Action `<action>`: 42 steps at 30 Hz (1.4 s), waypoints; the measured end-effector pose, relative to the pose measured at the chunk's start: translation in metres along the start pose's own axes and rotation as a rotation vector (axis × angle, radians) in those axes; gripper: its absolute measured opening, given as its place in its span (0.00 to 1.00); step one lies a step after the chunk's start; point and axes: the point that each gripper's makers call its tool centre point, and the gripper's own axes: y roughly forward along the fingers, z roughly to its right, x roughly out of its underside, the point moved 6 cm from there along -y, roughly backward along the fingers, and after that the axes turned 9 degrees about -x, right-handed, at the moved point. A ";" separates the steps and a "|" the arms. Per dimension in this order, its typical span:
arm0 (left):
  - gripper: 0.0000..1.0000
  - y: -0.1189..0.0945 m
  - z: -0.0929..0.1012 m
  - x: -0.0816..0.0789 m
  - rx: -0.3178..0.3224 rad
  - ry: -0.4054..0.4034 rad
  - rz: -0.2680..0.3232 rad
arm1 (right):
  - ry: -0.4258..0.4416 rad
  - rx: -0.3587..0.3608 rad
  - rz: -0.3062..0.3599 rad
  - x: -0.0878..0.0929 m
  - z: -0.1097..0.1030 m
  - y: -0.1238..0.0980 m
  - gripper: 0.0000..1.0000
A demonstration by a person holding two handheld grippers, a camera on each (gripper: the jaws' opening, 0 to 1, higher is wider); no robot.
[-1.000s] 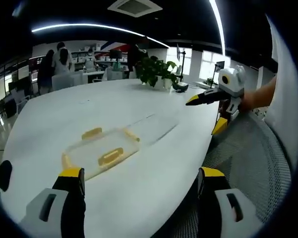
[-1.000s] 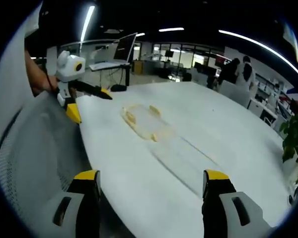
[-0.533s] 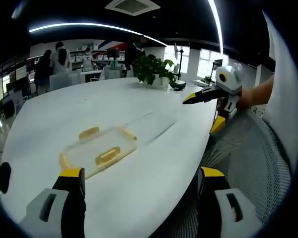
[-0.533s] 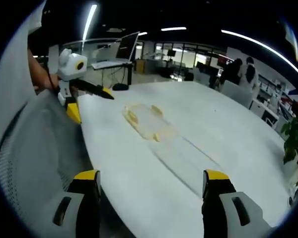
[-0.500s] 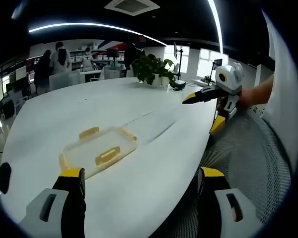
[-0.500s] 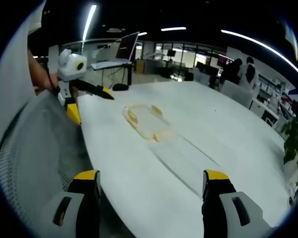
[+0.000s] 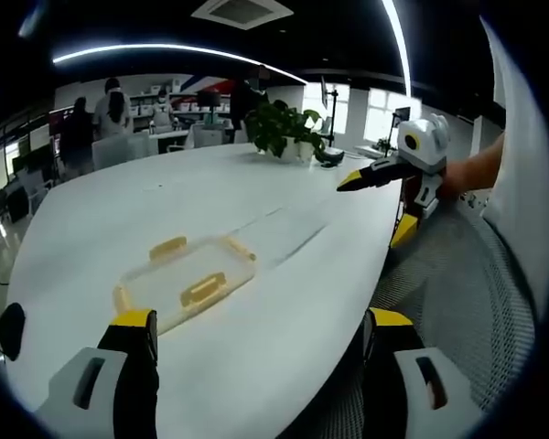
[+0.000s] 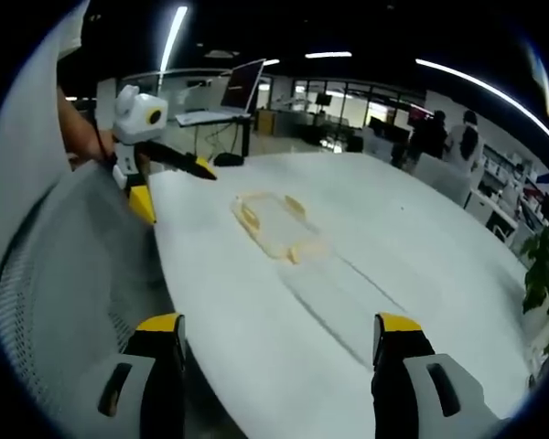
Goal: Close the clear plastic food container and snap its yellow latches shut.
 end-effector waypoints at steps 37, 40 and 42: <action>0.89 0.004 -0.016 -0.003 -0.019 0.034 -0.019 | -0.043 0.005 -0.036 -0.004 0.014 0.007 0.77; 0.89 0.005 -0.017 -0.002 -0.016 0.039 -0.023 | -0.044 0.003 -0.041 -0.004 0.015 0.009 0.77; 0.89 0.006 -0.018 -0.002 -0.015 0.045 -0.027 | -0.043 0.000 -0.044 -0.004 0.015 0.010 0.75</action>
